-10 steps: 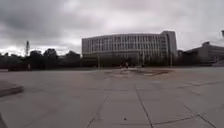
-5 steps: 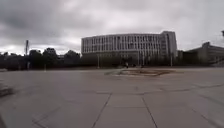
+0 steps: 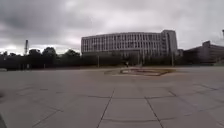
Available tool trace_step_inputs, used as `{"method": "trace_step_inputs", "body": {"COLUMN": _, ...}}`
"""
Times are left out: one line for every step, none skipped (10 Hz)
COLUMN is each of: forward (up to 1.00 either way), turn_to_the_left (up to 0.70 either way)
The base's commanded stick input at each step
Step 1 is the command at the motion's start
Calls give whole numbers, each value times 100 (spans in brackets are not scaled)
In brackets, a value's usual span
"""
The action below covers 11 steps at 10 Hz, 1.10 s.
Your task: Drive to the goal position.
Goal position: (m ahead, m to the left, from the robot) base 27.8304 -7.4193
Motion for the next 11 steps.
{"method": "trace_step_inputs", "body": {"forward": 70, "turn_to_the_left": 0}}
{"method": "trace_step_inputs", "body": {"forward": 70, "turn_to_the_left": 0}}
{"method": "trace_step_inputs", "body": {"forward": 70, "turn_to_the_left": 0}}
{"method": "trace_step_inputs", "body": {"forward": 70, "turn_to_the_left": 0}}
{"method": "trace_step_inputs", "body": {"forward": 70, "turn_to_the_left": 0}}
{"method": "trace_step_inputs", "body": {"forward": 70, "turn_to_the_left": 0}}
{"method": "trace_step_inputs", "body": {"forward": 70, "turn_to_the_left": 0}}
{"method": "trace_step_inputs", "body": {"forward": 70, "turn_to_the_left": 0}}
{"method": "trace_step_inputs", "body": {"forward": 70, "turn_to_the_left": 0}}
{"method": "trace_step_inputs", "body": {"forward": 70, "turn_to_the_left": 0}}
{"method": "trace_step_inputs", "body": {"forward": 70, "turn_to_the_left": 0}}
